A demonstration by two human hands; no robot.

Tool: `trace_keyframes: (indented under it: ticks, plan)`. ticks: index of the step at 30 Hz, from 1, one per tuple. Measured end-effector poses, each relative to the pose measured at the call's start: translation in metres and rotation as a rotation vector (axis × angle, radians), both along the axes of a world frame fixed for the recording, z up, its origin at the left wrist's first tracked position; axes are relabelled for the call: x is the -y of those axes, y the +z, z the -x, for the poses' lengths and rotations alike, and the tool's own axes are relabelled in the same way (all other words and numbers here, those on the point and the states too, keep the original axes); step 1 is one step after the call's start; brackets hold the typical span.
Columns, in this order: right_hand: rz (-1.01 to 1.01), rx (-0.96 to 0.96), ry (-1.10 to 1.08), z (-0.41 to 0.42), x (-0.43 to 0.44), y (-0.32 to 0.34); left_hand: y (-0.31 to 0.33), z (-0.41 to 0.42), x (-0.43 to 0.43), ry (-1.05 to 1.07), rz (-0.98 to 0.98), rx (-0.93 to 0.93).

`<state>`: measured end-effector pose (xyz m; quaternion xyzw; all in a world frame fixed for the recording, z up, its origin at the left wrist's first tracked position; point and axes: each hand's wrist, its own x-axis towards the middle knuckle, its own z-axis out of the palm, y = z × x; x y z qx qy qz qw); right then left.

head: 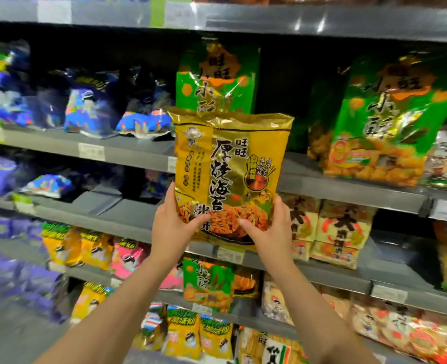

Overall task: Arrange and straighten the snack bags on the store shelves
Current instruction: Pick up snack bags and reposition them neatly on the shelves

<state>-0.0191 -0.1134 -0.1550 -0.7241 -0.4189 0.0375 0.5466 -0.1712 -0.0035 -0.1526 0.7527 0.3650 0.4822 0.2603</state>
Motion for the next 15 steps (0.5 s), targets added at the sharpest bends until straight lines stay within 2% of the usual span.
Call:
trace_keyframes:
  ticks: [4, 10, 15]
  plan:
    - [0.117, -0.063, 0.006, 0.026, -0.030, -0.029, -0.031, 0.028, -0.024, 0.064, 0.026, -0.045]
    - [0.293, -0.046, 0.100, 0.044, -0.079, -0.078, -0.090, 0.051, -0.068, 0.096, 0.181, -0.118]
    - [0.310, -0.062, 0.119, 0.046, -0.122, -0.099, -0.112, 0.047, -0.105, 0.114, 0.174, -0.119]
